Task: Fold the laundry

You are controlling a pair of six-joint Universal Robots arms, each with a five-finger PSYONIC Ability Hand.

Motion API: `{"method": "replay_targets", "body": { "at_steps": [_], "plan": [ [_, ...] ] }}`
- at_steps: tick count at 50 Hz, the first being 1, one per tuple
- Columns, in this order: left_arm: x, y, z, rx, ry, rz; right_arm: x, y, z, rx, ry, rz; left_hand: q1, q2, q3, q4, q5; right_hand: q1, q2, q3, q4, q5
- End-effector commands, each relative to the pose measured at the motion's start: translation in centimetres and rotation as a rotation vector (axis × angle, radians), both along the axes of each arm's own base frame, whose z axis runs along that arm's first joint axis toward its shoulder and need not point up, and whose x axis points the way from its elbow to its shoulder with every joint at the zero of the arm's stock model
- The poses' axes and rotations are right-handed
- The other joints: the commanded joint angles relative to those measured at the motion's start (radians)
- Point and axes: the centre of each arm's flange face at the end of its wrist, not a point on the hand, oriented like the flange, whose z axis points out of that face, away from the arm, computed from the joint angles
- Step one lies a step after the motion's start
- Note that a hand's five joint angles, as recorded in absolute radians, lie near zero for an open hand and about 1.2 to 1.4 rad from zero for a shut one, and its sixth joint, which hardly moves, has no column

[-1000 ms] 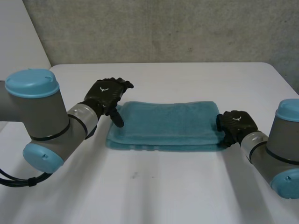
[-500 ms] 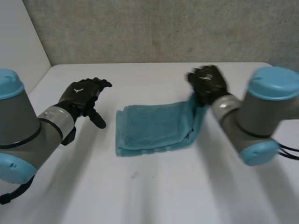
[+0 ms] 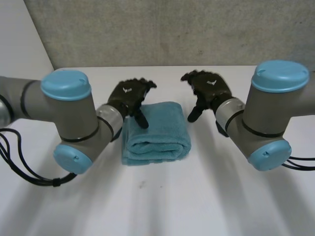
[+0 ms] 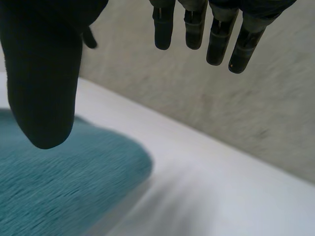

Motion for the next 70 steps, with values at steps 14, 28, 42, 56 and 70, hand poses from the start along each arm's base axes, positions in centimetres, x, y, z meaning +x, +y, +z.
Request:
{"method": "replay_targets", "body": {
  "at_steps": [14, 28, 42, 56, 70],
  "plan": [
    [4.2, 0.4, -6.2, 0.248, -0.169, 0.111, 2.0, -0.4, -7.9, 0.363, 0.090, 0.137, -0.005, -0.002, -0.011, -0.002, 0.005, -0.031, -0.045, -0.040, -0.058, -0.062],
    [4.8, 1.3, 6.1, -0.005, -0.014, 0.118, -0.2, -0.1, 5.1, 0.074, -0.032, -0.010, -0.020, -0.017, -0.025, -0.017, -0.009, -0.031, -0.045, -0.040, -0.058, -0.062],
    [11.0, 2.7, 15.4, -0.108, 0.042, 0.257, -9.3, 1.6, 13.7, -0.151, -0.057, -0.327, -0.052, -0.049, -0.058, -0.049, -0.042, -0.031, -0.045, -0.040, -0.058, -0.062],
    [11.3, 3.0, 15.2, -0.119, 0.051, 0.263, -9.3, 2.4, 12.4, -0.131, -0.005, -0.257, -0.055, -0.052, -0.060, -0.052, -0.045, -0.031, -0.045, -0.040, -0.058, -0.062],
    [10.9, 3.0, 14.5, -0.139, 0.057, 0.251, -9.4, 2.7, 12.3, -0.166, 0.057, -0.249, -0.052, -0.049, -0.058, -0.049, -0.042, -0.031, -0.045, -0.040, -0.058, -0.062]
  ]
}}
